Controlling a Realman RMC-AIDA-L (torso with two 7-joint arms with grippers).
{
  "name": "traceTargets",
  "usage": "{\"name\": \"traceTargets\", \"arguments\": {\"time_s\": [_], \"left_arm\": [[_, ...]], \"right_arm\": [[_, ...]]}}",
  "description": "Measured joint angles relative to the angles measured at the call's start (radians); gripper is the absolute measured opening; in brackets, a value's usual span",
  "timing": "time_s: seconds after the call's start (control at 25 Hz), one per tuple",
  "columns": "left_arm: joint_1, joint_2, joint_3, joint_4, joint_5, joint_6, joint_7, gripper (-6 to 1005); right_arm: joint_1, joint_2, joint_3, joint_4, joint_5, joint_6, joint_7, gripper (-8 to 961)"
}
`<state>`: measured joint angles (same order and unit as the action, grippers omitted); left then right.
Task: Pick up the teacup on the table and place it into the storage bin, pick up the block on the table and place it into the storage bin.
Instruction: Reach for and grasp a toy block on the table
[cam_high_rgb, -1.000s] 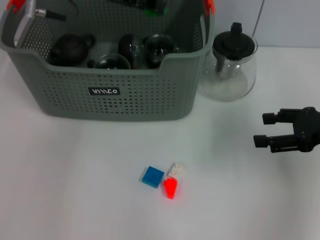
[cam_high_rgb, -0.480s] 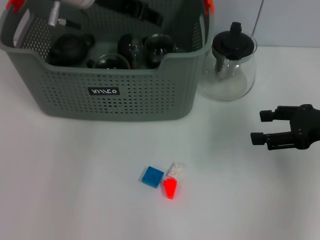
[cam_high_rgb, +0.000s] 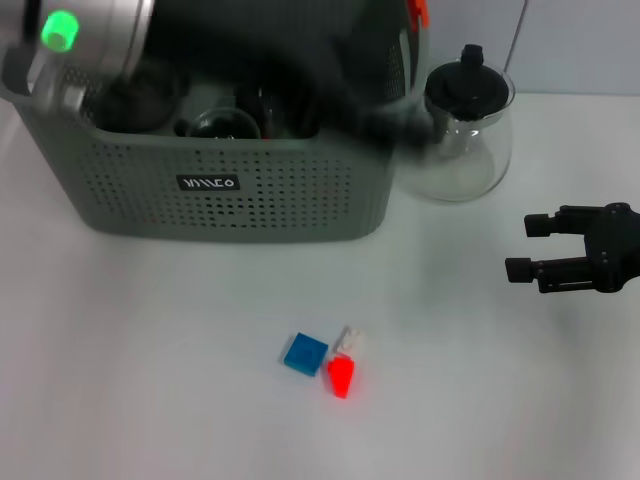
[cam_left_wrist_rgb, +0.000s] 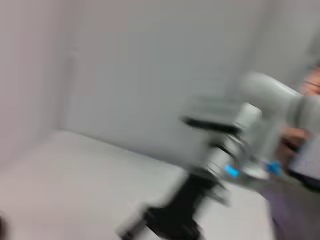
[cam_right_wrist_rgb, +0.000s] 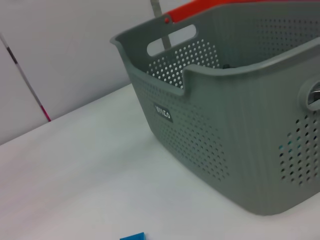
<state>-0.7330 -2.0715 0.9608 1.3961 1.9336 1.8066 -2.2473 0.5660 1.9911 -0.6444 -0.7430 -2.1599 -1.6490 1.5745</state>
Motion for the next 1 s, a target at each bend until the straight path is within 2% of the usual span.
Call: {"name": "traceTargets", "arguments": {"time_s": [0.12, 0.24, 0.36, 0.64, 0.72, 0.84, 1.0], "left_arm": [[0.042, -0.021, 0.034, 0.005, 0.036, 0.151, 0.076, 944], [0.060, -0.031, 0.068, 0.006, 0.099, 0.160, 0.104, 935], [0.071, -0.048, 0.145, -0.010, 0.239, 0.138, 0.171, 927], [0.063, -0.084, 0.341, -0.070, 0.480, -0.044, 0.328, 906], [0.063, -0.094, 0.433, -0.087, 0.545, -0.128, 0.360, 900], [0.059, -0.098, 0.558, -0.120, 0.600, -0.220, 0.383, 891], [0.036, -0.098, 0.651, -0.158, 0.650, -0.305, 0.389, 880]], "right_arm": [[0.000, 0.000, 0.000, 0.000, 0.000, 0.000, 0.004, 882], [0.000, 0.001, 0.001, 0.000, 0.000, 0.002, 0.006, 881], [-0.002, 0.004, 0.002, 0.004, -0.002, 0.006, 0.006, 881], [-0.007, 0.005, 0.002, 0.036, -0.002, 0.019, 0.025, 881], [-0.009, 0.005, 0.002, 0.043, -0.002, 0.020, 0.033, 881], [-0.010, 0.007, 0.002, 0.048, -0.002, 0.023, 0.050, 882], [-0.011, 0.009, 0.002, 0.054, -0.003, 0.027, 0.060, 882]]}}
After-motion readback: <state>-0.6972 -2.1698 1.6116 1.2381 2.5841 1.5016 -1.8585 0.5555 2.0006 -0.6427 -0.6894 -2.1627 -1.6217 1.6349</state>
